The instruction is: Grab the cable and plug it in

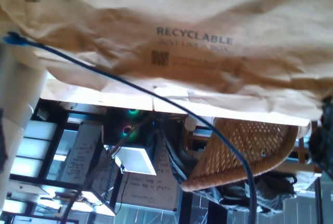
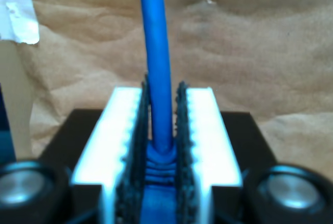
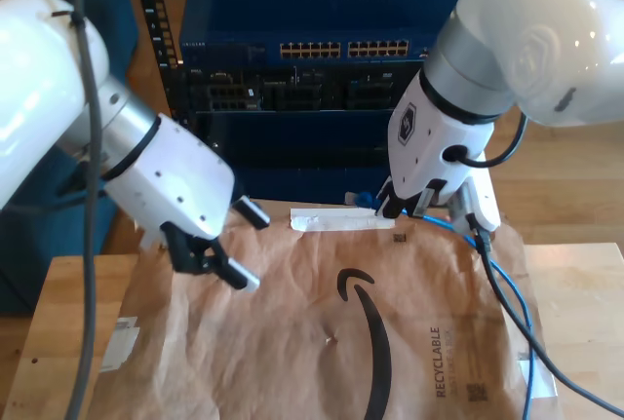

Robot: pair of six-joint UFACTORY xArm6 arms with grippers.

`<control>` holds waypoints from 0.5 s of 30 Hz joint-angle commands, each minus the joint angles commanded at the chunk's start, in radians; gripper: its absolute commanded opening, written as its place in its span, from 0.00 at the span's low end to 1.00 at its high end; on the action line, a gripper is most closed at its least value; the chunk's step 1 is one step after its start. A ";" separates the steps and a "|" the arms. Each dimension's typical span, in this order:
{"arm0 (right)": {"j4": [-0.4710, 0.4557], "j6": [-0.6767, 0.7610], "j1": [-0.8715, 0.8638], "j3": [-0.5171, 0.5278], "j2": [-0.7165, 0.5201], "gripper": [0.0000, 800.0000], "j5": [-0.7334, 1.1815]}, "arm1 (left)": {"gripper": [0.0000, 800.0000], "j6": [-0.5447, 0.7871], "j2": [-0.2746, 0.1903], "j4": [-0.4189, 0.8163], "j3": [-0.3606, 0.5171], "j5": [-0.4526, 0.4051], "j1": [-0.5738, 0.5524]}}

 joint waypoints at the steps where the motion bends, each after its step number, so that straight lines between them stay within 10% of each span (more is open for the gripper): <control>1: 0.000 0.000 0.000 -0.003 0.000 0.00 0.000 | 1.00 0.002 0.009 -0.012 -0.011 0.000 0.000; 15: 0.058 0.002 -0.005 -0.091 0.000 0.00 0.000 | 1.00 0.006 0.075 -0.138 -0.138 0.005 -0.002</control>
